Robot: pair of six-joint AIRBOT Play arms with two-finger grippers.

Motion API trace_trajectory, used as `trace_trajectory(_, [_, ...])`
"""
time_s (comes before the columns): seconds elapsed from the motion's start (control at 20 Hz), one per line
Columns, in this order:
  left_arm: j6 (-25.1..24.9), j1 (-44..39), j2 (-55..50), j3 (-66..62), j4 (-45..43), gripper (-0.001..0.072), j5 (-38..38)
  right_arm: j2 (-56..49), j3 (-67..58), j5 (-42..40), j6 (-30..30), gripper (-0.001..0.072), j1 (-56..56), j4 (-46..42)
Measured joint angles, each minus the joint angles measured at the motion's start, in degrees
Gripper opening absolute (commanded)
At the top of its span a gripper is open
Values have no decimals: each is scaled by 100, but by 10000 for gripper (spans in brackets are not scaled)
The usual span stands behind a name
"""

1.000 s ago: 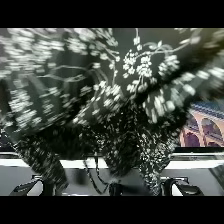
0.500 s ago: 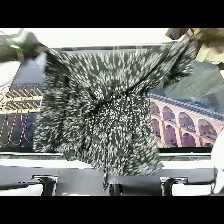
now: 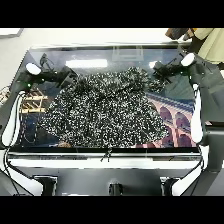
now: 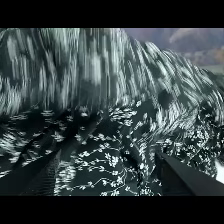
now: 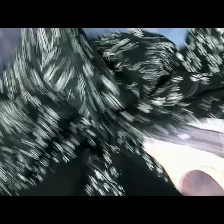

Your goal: Fold the clothes and pants, and hang the long-sleeved shirts on hangers.

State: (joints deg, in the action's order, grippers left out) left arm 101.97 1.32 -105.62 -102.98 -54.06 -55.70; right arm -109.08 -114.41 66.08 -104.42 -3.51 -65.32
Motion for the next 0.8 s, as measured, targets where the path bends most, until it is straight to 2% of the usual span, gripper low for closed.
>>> trace_trajectory(0.05, [-57,175,79,-37,-2,677,-164,87,4,162,98,561,-72,-44])
trace_trajectory(0.15, [-164,577,317,-90,-138,678,-544,350,9,632,385,562,-323,-212])
trace_trajectory(0.25, [-310,997,601,-39,-448,677,-986,614,15,1233,763,626,-662,-393])
trace_trajectory(0.45, [-957,1652,1237,697,-787,675,-1473,1075,592,2116,1309,658,-1451,-424])
trace_trajectory(0.65, [-1453,1812,1591,1847,-903,674,-1613,1456,2020,2260,1698,668,-1812,-210])
trace_trajectory(0.8, [-1596,1751,1679,2487,-942,675,-1493,1572,3005,2105,1943,668,-1895,0])
